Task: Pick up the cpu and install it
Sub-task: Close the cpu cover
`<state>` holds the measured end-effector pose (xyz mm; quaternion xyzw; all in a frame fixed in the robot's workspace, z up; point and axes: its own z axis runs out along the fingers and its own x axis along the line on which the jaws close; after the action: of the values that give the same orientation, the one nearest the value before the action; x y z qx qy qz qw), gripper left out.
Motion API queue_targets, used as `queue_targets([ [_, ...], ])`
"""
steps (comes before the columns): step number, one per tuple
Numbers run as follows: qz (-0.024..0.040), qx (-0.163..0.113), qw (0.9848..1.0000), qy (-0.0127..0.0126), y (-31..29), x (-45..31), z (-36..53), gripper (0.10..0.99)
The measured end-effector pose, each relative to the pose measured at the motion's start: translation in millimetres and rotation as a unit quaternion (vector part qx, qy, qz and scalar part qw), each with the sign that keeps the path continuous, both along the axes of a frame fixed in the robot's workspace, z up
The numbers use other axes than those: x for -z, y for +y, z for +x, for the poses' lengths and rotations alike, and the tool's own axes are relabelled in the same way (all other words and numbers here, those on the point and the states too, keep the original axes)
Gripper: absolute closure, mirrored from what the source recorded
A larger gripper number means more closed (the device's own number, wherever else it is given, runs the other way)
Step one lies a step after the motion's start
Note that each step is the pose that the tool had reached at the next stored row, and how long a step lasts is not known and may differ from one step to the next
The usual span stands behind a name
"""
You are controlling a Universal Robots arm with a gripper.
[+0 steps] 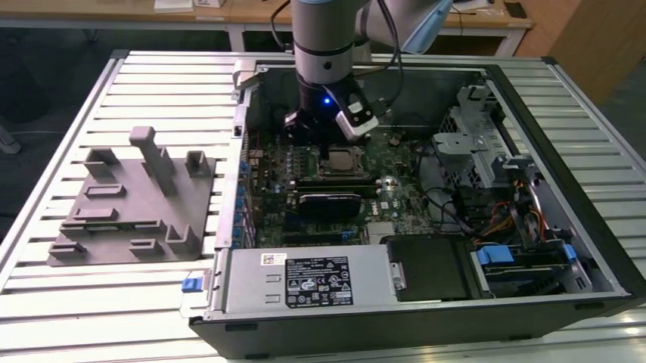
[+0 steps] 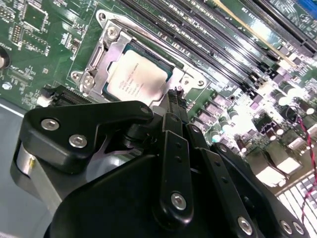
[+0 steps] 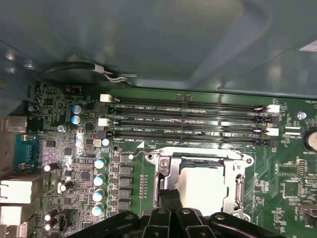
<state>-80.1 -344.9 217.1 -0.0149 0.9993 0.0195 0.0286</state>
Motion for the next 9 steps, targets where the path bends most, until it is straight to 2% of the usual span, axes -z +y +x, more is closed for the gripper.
queue_targets([
  [3, 0.0, 0.0, 1.0, -0.0002, 0.0, -4.0, 0.0, 0.98],
  [9, -0.0001, 0.0, 1.0, -0.0001, 0.0, -4.4, 0.7, 0.98],
])
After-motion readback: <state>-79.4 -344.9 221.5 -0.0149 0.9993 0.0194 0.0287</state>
